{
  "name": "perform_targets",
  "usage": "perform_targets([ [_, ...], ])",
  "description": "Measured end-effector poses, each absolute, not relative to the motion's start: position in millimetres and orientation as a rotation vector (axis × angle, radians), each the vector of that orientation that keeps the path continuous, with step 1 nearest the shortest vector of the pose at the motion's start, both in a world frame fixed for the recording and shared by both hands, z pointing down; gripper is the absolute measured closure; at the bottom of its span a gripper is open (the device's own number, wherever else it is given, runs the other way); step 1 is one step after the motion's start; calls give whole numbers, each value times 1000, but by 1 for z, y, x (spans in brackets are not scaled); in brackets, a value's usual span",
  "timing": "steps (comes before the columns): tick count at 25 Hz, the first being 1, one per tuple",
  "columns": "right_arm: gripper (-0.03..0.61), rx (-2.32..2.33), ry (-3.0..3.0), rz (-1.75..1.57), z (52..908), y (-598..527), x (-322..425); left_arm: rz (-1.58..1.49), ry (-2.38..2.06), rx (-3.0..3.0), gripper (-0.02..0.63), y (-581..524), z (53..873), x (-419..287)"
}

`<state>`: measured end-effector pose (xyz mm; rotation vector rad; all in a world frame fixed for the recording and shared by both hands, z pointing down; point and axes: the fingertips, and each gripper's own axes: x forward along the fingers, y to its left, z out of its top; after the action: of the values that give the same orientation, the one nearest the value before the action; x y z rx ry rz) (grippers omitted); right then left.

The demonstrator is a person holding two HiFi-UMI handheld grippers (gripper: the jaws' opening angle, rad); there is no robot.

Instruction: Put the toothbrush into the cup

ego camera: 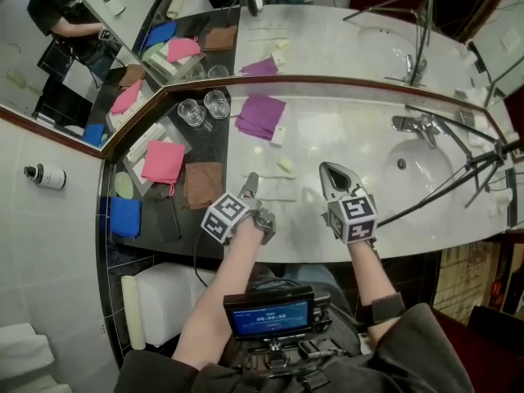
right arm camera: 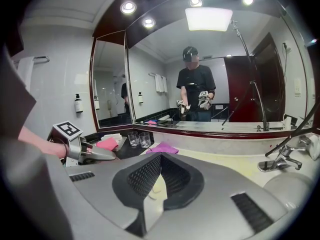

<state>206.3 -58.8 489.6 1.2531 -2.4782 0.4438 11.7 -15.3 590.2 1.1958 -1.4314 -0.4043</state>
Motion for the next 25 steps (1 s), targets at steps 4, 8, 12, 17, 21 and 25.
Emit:
perform_targets([
  [4,577,1254,-2479,437,486,-59,202,-400,-1487,1344,482,-21,554,-6],
  [8,577,1267,-2482,425,477,-63,198,-396,-1552,1464,564,-25,521,-28],
  [12,577,1274,-2480,414,471,-65,191,-399,-1604,1542,614,-23,493,-55],
  [17,577,1279,-2466,417,468,-64,182,-404,-1666,1655,614,-18,456,-93],
  [21,577,1281,-2453,438,470,-63,173,-372,-1720,1751,614,-14,432,-125],
  [25,577,1277,-2445,461,473,-61,162,-243,-1793,1872,614,-12,417,-154],
])
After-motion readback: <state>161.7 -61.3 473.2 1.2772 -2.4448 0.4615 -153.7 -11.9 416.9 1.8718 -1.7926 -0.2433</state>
